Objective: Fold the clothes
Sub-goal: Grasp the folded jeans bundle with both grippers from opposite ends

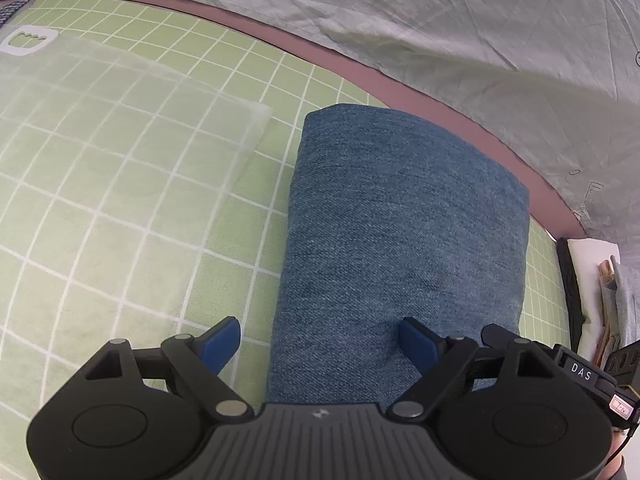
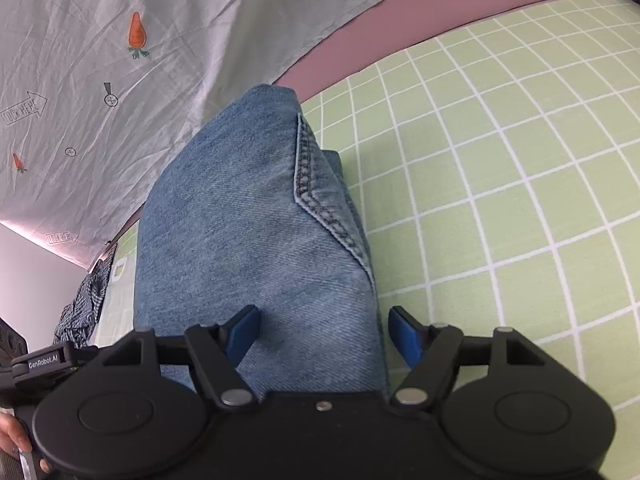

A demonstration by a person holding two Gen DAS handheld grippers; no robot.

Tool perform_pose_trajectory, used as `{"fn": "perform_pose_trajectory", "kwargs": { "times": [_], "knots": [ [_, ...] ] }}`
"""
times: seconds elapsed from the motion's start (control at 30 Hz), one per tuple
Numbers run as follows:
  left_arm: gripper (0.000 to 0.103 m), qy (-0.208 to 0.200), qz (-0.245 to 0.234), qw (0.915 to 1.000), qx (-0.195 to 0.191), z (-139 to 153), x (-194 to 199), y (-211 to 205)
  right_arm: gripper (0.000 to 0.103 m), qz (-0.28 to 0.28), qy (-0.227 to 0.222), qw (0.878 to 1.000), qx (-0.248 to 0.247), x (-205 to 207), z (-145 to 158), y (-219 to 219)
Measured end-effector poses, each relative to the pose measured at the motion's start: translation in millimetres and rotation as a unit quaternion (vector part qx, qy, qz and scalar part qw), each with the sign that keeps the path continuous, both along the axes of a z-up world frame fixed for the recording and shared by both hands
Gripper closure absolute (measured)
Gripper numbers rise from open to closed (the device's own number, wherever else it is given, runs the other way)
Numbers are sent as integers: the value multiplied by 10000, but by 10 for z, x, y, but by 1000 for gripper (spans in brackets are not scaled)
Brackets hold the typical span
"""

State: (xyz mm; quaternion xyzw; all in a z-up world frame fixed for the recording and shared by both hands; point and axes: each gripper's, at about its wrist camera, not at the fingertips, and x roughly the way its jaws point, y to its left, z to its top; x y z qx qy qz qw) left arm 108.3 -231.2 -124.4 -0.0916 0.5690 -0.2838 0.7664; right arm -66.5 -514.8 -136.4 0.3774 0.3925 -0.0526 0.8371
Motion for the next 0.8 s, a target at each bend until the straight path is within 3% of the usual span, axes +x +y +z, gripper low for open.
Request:
{"fn": "perform_pose_trajectory", "kwargs": {
  "times": [0.17, 0.27, 0.37, 0.43, 0.47, 0.5, 0.53, 0.6, 0.67, 0.8],
  "knots": [
    [16, 326, 10, 9987, -384, -88, 83, 29, 15, 169, -5, 9998, -136, 161, -7, 151],
    [15, 500, -94, 9969, -607, -151, 79, -2, 15, 265, 41, 9995, -163, 232, -1, 219],
    [15, 459, -125, 9977, -479, -187, 51, -91, 16, 139, -50, 9998, 125, 227, -43, 211],
    [15, 409, -142, 9983, -394, -186, 32, -145, 21, 67, -123, 9992, 366, 194, -84, 193],
    [18, 399, -56, 9986, -351, -177, 27, -149, 29, 90, -129, 9988, 463, 180, -101, 187],
    [26, 386, 27, 9988, -311, -167, 20, -152, 40, 115, -146, 9982, 575, 166, -120, 180],
    [30, 323, 67, 9990, -297, -147, -5, -151, 44, 132, -204, 9971, 727, 144, -139, 171],
    [50, 23, 4, 9997, -228, -44, -114, -178, 52, 93, -312, 9950, 941, 99, -144, 180],
    [56, -240, -65, 9996, -116, 68, -218, -210, 55, 49, -368, 9946, 974, 59, -90, 232],
    [59, -588, -208, 9981, 7, 325, -447, -202, 59, -200, -647, 9894, 1286, -165, 53, 389]
  ]
}}
